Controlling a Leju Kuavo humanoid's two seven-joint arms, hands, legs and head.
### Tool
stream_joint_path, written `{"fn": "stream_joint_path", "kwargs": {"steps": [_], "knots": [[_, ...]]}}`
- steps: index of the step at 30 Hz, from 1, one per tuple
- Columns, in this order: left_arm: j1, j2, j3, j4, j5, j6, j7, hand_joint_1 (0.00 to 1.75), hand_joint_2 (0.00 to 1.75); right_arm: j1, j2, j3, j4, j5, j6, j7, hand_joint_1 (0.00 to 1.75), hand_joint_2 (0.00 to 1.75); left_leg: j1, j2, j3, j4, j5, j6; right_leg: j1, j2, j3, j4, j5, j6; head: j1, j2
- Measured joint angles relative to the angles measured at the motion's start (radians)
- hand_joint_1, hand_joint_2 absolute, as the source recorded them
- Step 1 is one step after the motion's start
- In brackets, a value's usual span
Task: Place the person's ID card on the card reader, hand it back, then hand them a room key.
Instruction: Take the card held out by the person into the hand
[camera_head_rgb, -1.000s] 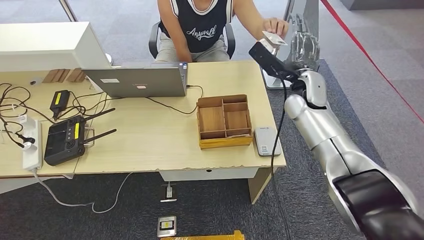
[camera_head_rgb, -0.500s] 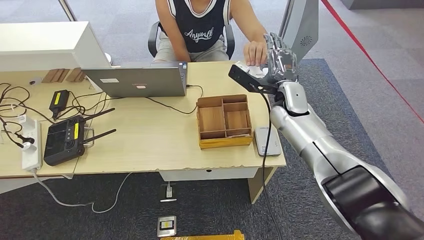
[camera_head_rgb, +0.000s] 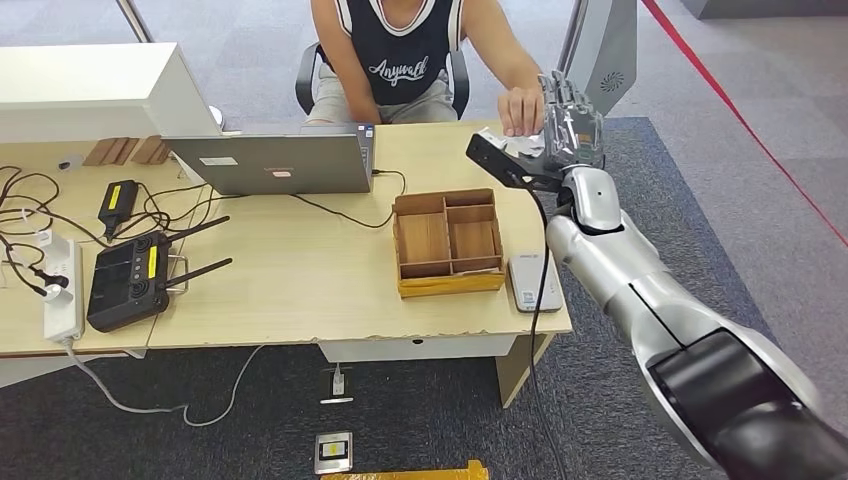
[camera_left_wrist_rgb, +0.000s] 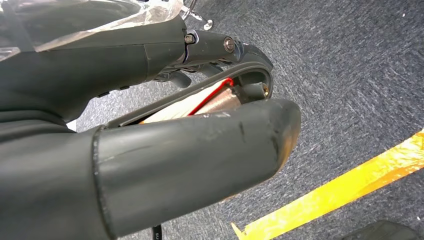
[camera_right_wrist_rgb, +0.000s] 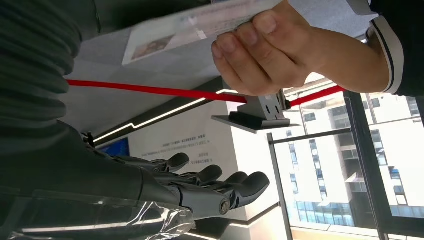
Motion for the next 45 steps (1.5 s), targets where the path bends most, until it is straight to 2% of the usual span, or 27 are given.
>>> {"fn": "stream_joint_path", "kwargs": {"steps": [17,35,39,45], "knots": [[0.0,-0.001,-0.001,0.0,-0.004,0.0,-0.006,0.0,0.0,0.0,0.0,-0.002,-0.001,-0.02,-0.016,-0.02,1.75,1.75,0.0,0.0,0.0,0.0,0.0,0.0,0.0,0.0,0.0,0.0,0.0,0.0,0.0,0.0],[0.013,-0.004,-0.001,0.0,0.007,0.011,-0.01,0.0,0.0,0.02,0.008,-0.001,-0.001,-0.043,0.015,-0.033,1.75,1.75,0.0,0.0,0.0,0.0,0.0,0.0,0.0,0.0,0.0,0.0,0.0,0.0,0.0,0.0],[0.016,-0.005,-0.001,0.0,0.015,0.019,-0.015,0.0,0.0,0.035,-0.009,-0.006,-0.006,-0.072,0.02,-0.021,1.75,1.75,0.0,0.0,0.0,0.0,0.0,0.0,0.0,0.0,0.0,-0.001,0.0,0.0,0.0,0.0],[0.027,-0.004,0.0,0.0,0.035,0.025,-0.027,0.0,0.0,0.119,-0.08,-0.042,-0.043,-0.163,0.014,-0.024,1.75,1.75,0.0,0.0,0.0,0.0,-0.001,0.001,0.0,0.0,0.0,-0.001,0.0,0.0,0.0,0.0]]}}
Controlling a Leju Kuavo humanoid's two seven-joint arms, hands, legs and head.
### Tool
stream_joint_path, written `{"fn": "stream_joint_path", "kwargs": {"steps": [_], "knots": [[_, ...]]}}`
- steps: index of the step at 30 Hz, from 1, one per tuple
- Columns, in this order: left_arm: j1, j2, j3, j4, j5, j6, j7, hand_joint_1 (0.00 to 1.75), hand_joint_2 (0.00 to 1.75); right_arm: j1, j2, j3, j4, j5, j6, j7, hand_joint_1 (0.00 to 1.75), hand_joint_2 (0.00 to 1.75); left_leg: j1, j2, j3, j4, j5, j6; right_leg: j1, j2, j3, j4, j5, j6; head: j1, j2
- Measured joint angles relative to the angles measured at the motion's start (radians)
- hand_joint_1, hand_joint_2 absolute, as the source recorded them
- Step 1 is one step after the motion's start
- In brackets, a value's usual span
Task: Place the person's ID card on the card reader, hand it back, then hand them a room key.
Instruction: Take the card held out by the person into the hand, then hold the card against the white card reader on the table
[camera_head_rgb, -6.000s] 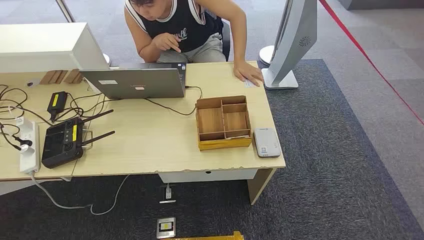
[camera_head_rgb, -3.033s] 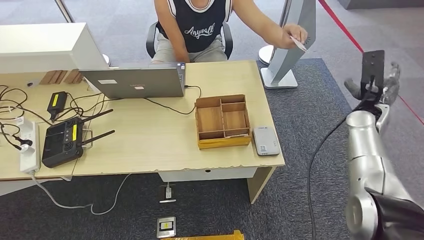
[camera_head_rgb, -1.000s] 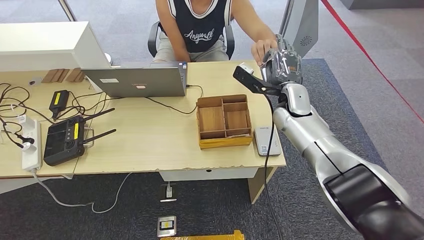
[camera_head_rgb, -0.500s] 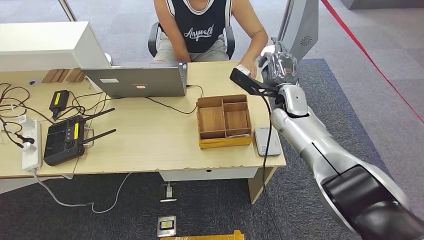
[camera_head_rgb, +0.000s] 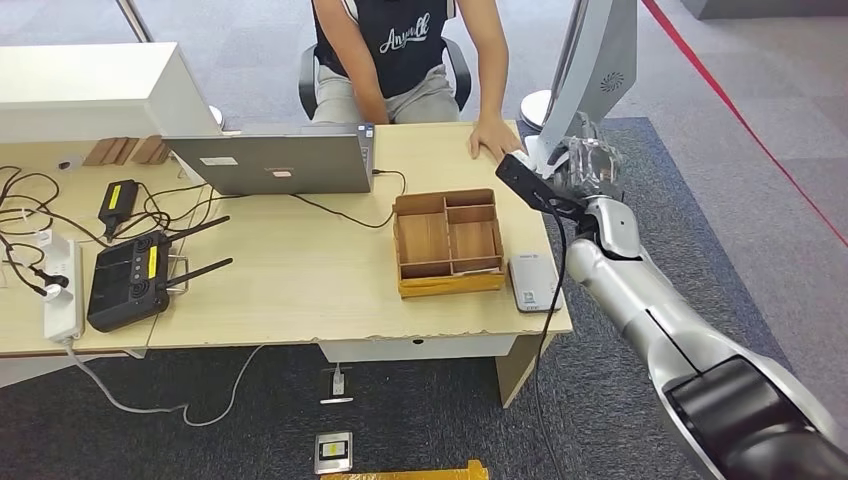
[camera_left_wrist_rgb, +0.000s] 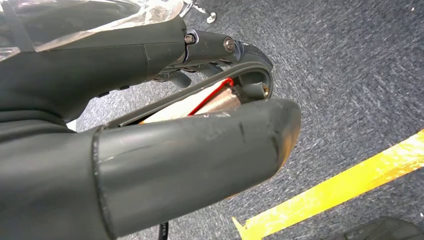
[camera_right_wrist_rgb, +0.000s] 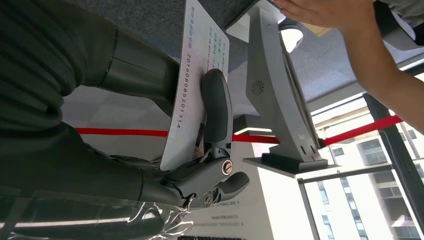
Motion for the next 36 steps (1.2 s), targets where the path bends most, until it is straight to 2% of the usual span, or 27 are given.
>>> {"fn": "stream_joint_path", "kwargs": {"steps": [9,16,25,36], "knots": [[0.008,0.006,0.005,0.0,0.03,0.0,0.009,0.0,0.0,0.141,-0.086,-0.068,-0.036,-0.121,0.005,-0.001,1.75,1.75,0.0,0.0,0.0,0.0,0.0,0.0,0.0,0.0,0.0,0.0,0.0,0.0,0.0,0.0],[0.008,0.011,0.022,0.001,0.053,0.008,0.016,0.0,0.0,0.214,-0.109,-0.099,-0.035,-0.164,0.006,-0.029,1.75,1.75,0.0,0.0,0.0,0.0,0.0,0.0,0.0,0.0,0.0,0.0,0.0,0.0,0.0,0.0],[0.008,0.013,0.036,0.001,0.06,0.014,0.029,0.0,0.0,0.245,-0.107,-0.113,-0.021,-0.182,0.049,-0.061,1.75,1.75,0.0,0.0,0.0,0.0,0.0,0.0,0.0,0.0,0.0,0.0,0.0,0.0,0.0,0.0],[0.007,0.014,0.039,0.001,0.047,0.015,0.03,0.0,0.0,0.326,-0.049,-0.085,0.0,-0.162,0.091,-0.068,1.75,1.75,0.0,0.0,0.0,-0.001,0.0,0.0,0.0,0.0,0.0,0.0,0.0,0.0,0.0,0.0]]}}
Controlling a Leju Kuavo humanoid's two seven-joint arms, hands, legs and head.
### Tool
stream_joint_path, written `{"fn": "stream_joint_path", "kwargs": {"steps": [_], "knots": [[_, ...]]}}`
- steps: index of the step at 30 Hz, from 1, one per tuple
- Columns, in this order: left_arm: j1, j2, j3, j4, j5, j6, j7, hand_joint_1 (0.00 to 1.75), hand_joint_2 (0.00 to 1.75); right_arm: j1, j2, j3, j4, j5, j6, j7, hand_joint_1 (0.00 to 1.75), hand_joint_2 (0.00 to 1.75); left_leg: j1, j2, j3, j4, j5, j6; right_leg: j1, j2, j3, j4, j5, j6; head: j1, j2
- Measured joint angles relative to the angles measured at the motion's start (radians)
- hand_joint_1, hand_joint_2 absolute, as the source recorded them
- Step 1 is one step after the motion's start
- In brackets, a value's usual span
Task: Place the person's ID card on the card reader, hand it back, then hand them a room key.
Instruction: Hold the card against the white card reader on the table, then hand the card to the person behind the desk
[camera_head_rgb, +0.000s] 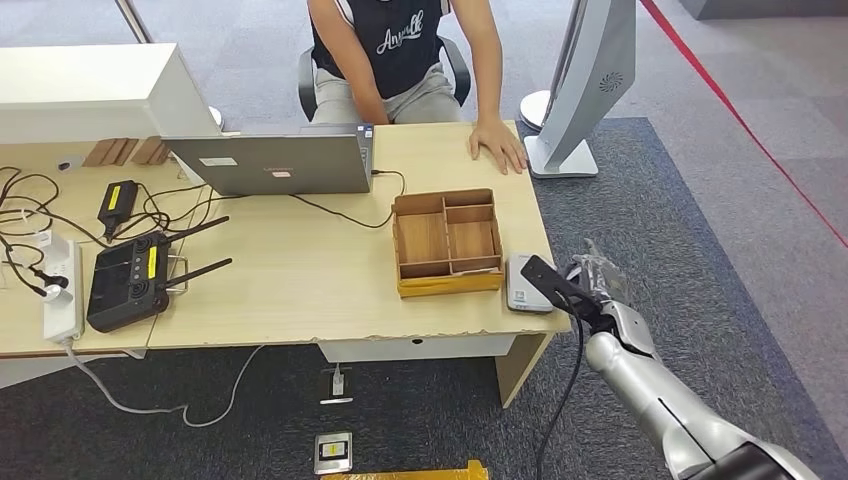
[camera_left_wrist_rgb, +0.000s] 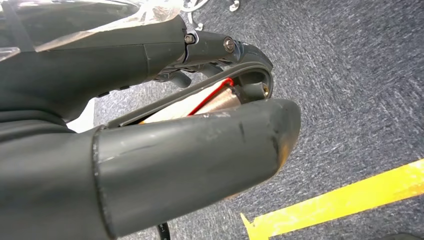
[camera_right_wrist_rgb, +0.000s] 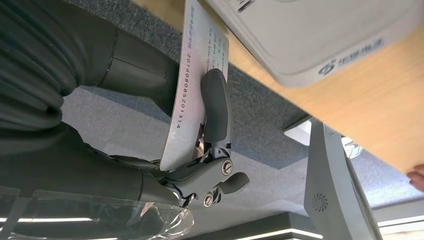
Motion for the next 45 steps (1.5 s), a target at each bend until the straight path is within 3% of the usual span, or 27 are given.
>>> {"fn": "stream_joint_path", "kwargs": {"steps": [40,45], "knots": [[0.0,0.001,0.005,0.0,-0.001,-0.001,0.01,0.0,0.0,0.021,0.029,0.038,0.025,-0.008,-0.026,0.003,1.75,1.75,0.0,0.001,0.001,0.0,0.001,0.0,0.0,0.0,0.001,0.0,0.001,-0.001,0.0,0.0],[0.0,0.001,0.005,0.0,-0.001,-0.001,0.015,0.0,0.0,0.019,0.028,0.039,0.025,-0.006,-0.066,0.001,1.75,1.75,0.0,0.001,0.001,0.0,0.001,0.0,0.0,0.0,0.001,0.0,0.001,-0.001,0.0,0.0]]}}
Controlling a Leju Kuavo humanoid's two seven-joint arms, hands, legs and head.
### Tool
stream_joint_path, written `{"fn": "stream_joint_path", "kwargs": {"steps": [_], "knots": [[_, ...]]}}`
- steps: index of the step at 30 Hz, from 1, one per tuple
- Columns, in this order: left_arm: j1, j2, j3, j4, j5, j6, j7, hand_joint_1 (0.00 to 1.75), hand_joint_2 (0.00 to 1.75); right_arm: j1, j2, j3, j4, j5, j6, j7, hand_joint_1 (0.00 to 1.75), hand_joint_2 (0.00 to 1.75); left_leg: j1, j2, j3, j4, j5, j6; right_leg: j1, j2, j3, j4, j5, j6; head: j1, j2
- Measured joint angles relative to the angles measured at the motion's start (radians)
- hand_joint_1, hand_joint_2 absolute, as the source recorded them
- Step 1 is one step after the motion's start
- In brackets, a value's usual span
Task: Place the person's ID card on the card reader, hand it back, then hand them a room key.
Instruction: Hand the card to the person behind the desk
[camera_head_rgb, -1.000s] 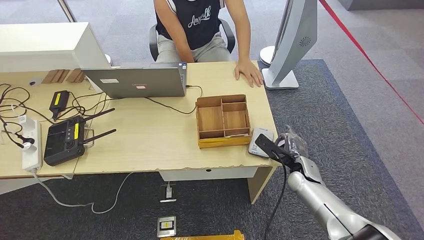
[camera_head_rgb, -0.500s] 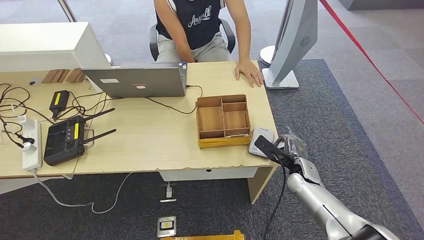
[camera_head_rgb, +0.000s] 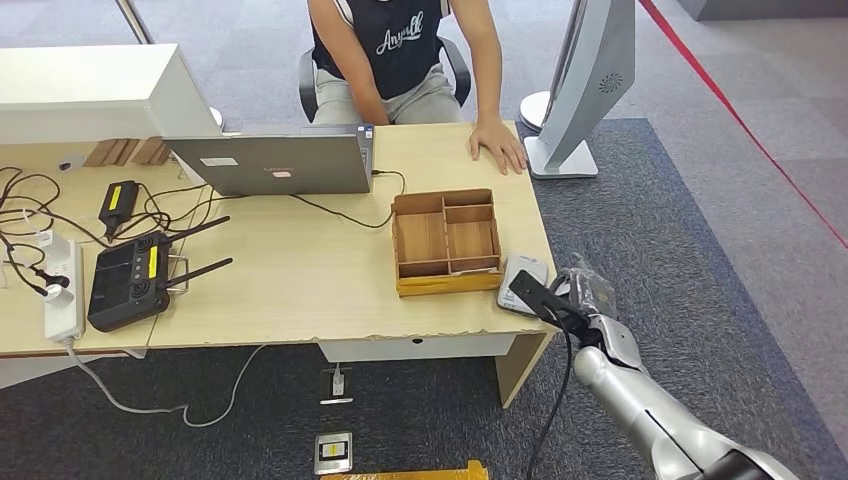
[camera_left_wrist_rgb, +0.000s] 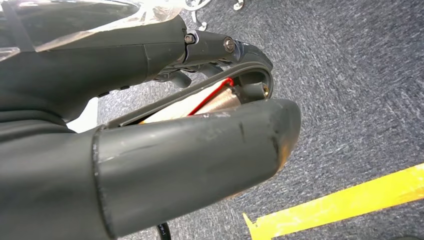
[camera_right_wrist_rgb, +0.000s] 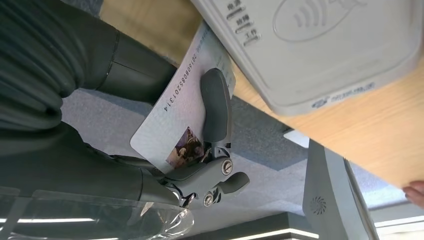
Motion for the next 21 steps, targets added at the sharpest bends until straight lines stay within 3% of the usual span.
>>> {"fn": "stream_joint_path", "kwargs": {"steps": [7,13,21], "knots": [[0.0,-0.001,0.0,0.0,-0.007,0.0,-0.011,0.0,0.0,-0.042,-0.043,-0.011,-0.056,0.021,-0.067,0.026,1.75,1.75,0.0,0.0,0.0,0.0,0.0,0.0,0.0,0.0,0.0,0.0,0.0,0.0,0.0,0.0],[0.001,-0.003,0.0,0.0,-0.01,0.0,-0.012,0.0,0.0,-0.07,-0.095,-0.031,-0.186,0.104,-0.038,0.09,1.75,1.75,0.0,0.0,0.0,0.0,0.0,0.0,0.0,0.0,0.0,0.0,0.001,0.0,0.0,0.0],[0.0,-0.009,0.0,0.0,-0.013,0.001,-0.02,0.0,0.0,-0.079,-0.11,-0.039,-0.325,0.153,-0.01,0.124,1.75,1.75,0.0,-0.001,0.0,0.0,0.001,0.0,0.0,0.0,0.0,0.0,0.001,-0.001,0.0,0.0]]}}
